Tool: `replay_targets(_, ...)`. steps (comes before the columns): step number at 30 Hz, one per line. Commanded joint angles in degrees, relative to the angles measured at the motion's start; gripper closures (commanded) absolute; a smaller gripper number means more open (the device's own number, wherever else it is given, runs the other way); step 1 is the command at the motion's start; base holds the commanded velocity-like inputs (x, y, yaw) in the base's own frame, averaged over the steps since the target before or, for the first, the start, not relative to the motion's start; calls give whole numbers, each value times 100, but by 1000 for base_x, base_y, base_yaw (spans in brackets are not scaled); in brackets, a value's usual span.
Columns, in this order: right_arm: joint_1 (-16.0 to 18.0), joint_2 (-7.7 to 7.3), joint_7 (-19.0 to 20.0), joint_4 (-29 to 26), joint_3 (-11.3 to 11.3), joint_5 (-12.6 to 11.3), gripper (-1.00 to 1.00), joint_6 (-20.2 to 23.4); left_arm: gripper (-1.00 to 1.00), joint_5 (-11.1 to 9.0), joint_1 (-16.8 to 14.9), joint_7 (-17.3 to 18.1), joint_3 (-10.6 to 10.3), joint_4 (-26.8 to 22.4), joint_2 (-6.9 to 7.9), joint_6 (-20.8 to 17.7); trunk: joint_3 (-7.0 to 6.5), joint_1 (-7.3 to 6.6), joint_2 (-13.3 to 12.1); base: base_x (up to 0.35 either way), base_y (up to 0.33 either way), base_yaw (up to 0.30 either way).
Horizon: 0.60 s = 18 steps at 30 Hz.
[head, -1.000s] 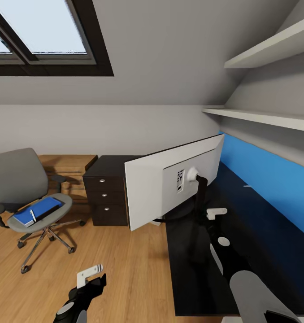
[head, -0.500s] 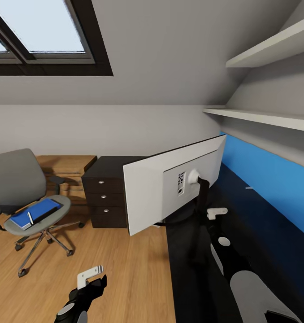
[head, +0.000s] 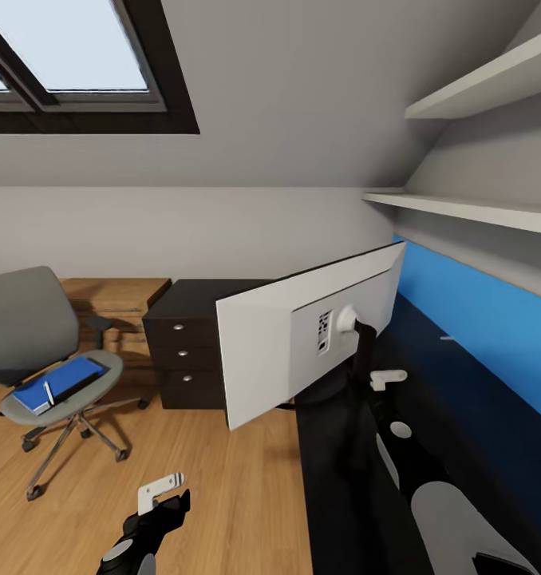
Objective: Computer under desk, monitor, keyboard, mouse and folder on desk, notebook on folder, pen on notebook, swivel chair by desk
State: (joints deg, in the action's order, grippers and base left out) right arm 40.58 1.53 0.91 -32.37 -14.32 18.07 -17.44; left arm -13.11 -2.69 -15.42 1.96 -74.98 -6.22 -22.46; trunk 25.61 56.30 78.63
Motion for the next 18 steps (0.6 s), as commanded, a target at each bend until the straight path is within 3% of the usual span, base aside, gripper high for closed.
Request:
replay_targets(1,6,7,8,3,-44,62,-100,-23,-100,-60,-3,-31,3,-8,-2,-22,6,1,3,119,0,0)
replay_targets(18,3,5,14,3,-45,65,-100,-23,-100,-60,-3,-31,3,-8,-2,-25,6,1,3,37,0,0)
